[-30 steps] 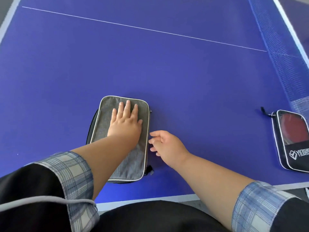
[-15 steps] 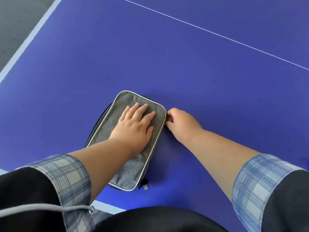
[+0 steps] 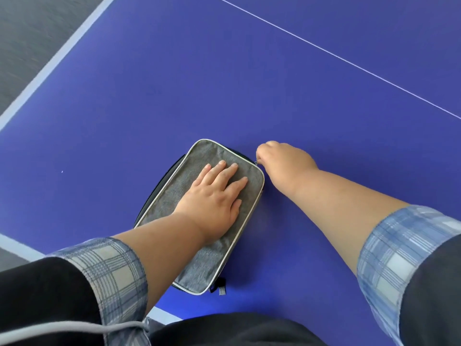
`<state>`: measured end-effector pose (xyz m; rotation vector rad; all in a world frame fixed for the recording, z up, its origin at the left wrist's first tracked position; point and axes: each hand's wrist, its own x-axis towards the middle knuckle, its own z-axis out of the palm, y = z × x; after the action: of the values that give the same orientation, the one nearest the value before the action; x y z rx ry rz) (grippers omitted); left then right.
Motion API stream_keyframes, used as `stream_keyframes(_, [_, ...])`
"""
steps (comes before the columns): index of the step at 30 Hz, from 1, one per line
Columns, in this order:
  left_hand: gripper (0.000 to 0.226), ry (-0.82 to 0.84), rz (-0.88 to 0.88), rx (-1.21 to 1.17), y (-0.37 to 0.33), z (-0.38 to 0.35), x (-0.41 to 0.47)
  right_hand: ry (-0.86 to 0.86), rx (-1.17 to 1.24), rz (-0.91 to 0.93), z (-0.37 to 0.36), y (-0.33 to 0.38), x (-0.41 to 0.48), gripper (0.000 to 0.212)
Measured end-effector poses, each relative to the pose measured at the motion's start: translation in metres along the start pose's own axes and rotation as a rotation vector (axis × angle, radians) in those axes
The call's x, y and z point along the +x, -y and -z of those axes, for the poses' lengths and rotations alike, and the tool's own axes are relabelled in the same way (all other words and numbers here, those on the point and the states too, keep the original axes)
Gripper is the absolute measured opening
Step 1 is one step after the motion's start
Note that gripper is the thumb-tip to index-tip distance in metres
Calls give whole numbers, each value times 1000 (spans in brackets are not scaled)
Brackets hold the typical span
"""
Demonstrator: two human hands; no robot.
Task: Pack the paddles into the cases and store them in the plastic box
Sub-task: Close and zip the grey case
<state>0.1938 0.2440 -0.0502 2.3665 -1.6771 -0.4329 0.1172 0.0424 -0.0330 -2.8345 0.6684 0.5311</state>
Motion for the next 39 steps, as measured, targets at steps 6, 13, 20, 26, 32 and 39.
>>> stream_keyframes(6, [51, -2, -20, -19, 1, 0, 1, -38, -92, 110, 17, 28, 35, 12])
stream_keyframes(13, [51, -40, -49, -31, 5, -2, 1, -83, -74, 250, 26, 62, 78, 12])
stream_keyframes(20, [51, -64, -59, -76, 9, -7, 2, -31, -166, 461, 36, 88, 112, 15])
stream_keyframes(26, [50, -77, -63, -99, 10, -10, 3, 51, -188, 383, 42, 102, 113, 22])
stream_keyframes(32, [46, -236, -91, -233, 14, -12, 1, -199, 376, -56, 21, 102, 42, 35])
stream_keyframes(39, [21, -417, 333, -613, 54, 27, 9, -357, 542, -283, -4, 106, -20, 33])
